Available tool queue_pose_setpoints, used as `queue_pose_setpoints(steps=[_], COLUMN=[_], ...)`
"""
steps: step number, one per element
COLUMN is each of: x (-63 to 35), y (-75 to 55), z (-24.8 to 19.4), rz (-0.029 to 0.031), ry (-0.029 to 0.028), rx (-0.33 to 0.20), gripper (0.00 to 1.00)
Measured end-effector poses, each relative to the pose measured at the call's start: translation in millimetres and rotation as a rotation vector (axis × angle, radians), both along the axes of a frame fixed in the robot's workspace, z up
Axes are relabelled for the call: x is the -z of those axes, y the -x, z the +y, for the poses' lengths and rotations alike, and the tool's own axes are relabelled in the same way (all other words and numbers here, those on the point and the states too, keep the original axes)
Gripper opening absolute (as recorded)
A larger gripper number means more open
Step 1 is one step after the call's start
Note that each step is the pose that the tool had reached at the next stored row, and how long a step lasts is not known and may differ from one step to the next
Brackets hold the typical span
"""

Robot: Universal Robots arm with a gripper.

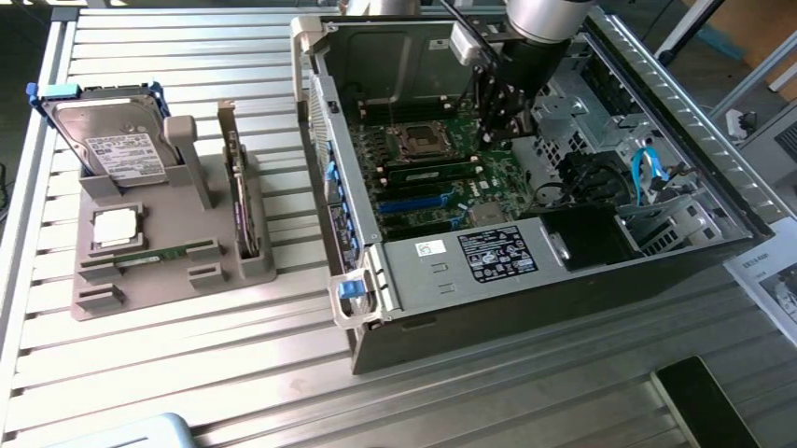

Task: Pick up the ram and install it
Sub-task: 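Insert the ram into the slot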

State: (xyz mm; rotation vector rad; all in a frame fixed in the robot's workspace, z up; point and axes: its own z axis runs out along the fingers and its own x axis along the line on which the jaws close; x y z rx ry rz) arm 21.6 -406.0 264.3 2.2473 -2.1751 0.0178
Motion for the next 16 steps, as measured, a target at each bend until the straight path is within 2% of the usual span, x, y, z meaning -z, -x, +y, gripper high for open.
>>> queue_pose_setpoints(steps=[16], x=[17.7], y=[0.0], z=[0.0], rz=[0.0000], ry=[0.0000], rx=[0.002], gripper=[0.11])
